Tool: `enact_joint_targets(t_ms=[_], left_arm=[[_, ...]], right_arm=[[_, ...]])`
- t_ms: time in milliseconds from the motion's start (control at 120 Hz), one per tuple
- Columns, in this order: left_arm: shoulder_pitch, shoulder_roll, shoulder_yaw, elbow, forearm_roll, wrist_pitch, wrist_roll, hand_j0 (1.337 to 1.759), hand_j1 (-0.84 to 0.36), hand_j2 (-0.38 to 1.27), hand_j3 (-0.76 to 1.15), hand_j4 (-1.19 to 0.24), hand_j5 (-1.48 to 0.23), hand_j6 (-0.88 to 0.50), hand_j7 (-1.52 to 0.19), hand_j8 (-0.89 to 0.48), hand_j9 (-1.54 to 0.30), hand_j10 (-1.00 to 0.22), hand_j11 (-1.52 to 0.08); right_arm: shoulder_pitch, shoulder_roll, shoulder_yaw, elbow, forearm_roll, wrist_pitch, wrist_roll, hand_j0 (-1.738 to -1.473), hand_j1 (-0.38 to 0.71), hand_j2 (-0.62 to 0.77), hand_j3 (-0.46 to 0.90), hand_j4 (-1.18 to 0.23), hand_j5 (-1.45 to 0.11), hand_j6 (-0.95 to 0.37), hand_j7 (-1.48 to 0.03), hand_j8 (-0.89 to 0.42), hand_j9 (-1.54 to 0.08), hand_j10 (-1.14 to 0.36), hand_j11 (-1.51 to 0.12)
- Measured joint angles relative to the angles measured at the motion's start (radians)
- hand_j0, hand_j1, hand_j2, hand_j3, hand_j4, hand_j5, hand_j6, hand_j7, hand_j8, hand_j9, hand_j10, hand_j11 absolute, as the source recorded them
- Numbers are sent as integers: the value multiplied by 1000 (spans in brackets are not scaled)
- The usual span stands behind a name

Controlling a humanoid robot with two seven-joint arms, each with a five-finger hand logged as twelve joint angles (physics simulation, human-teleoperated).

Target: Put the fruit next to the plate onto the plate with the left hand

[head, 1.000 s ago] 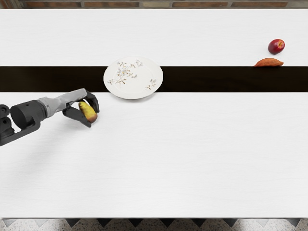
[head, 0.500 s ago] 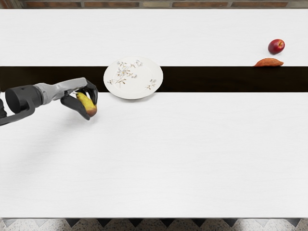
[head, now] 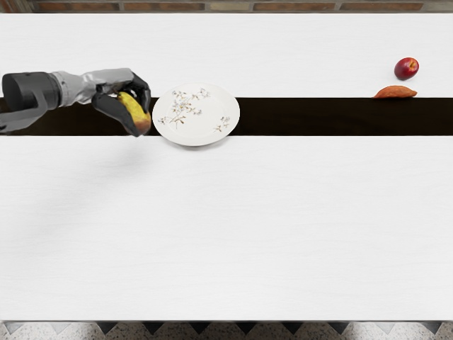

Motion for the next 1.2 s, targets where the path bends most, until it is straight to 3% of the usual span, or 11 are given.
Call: enact_joint_targets(t_ms=[492, 500, 542, 708, 967, 975, 1000, 1008, 1025, 1100, 1200], left_arm=[[-172, -249, 23, 293, -17, -111, -1, 1653, -386, 632, 0, -806, -1197, -588, -1198, -292, -1160, -454, -1129], [-174, -255, 25, 299, -17, -110, -1, 1653, -385, 644, 0, -812, -1185, -586, -1186, -354, -1159, -457, -1127], [-179, -275, 32, 325, -16, -113, -2, 1653, -382, 632, 0, -811, -1189, -594, -1189, -302, -1154, -478, -1129], [-208, -346, 70, 418, -15, -114, -10, 1655, -357, 654, 0, -821, -1175, -648, -1161, -403, -1136, -521, -1122], [-237, -408, 104, 500, -13, -112, -19, 1657, -376, 733, 0, -835, -1170, -679, -1148, -449, -1131, -566, -1113], [-238, -410, 106, 503, -13, -111, -20, 1657, -379, 741, 0, -840, -1161, -682, -1140, -501, -1132, -563, -1115], [-240, -414, 112, 511, -14, -112, -23, 1656, -387, 760, 0, -838, -1170, -684, -1150, -439, -1137, -558, -1118], [-241, -416, 114, 514, -14, -111, -24, 1656, -390, 752, 0, -842, -1164, -683, -1146, -487, -1137, -562, -1119], [-242, -419, 117, 519, -14, -111, -26, 1656, -385, 723, 0, -840, -1171, -689, -1153, -439, -1140, -557, -1122], [-242, -435, 133, 546, -14, -110, -34, 1655, -370, 677, 0, -838, -1183, -687, -1158, -464, -1148, -546, -1128], [-253, -464, 168, 581, -13, -103, -47, 1656, -394, 738, 0, -845, -1178, -702, -1154, -482, -1146, -563, -1130]], right_arm=[[14, 0, -4, 0, 0, 1, 0, -1658, -314, -6, 0, -29, -38, -29, -38, -29, -38, -29, -38], [14, 0, -4, 0, 0, 1, 0, -1658, -314, -6, 0, -29, -38, -29, -38, -29, -38, -29, -38], [15, 0, -4, 0, 0, 1, 0, -1658, -314, -6, 0, -29, -38, -29, -38, -29, -38, -29, -38], [15, 0, -6, 1, 0, 1, 0, -1658, -314, -6, 0, -29, -38, -29, -38, -29, -38, -29, -38], [16, 0, -7, 3, 0, 1, 1, -1658, -314, -6, 0, -29, -38, -29, -38, -29, -38, -29, -38], [16, 0, -7, 3, 0, 1, 1, -1658, -314, -6, 0, -29, -38, -29, -38, -29, -38, -29, -38], [16, 0, -7, 2, 0, 0, 1, -1658, -314, -6, 0, -29, -38, -29, -38, -29, -38, -29, -38], [16, 0, -7, 2, 0, 0, 1, -1658, -314, -6, 0, -29, -38, -29, -38, -29, -38, -29, -38], [16, 0, -7, 2, 0, 0, 1, -1658, -314, -6, 0, -29, -38, -29, -38, -29, -38, -29, -38], [16, 0, -8, 2, 0, 0, 1, -1658, -314, -6, 0, -29, -38, -29, -38, -29, -38, -29, -38], [16, 0, -8, 2, 0, 0, 0, -1658, -314, -6, 0, -29, -38, -29, -38, -29, -38, -29, -38]])
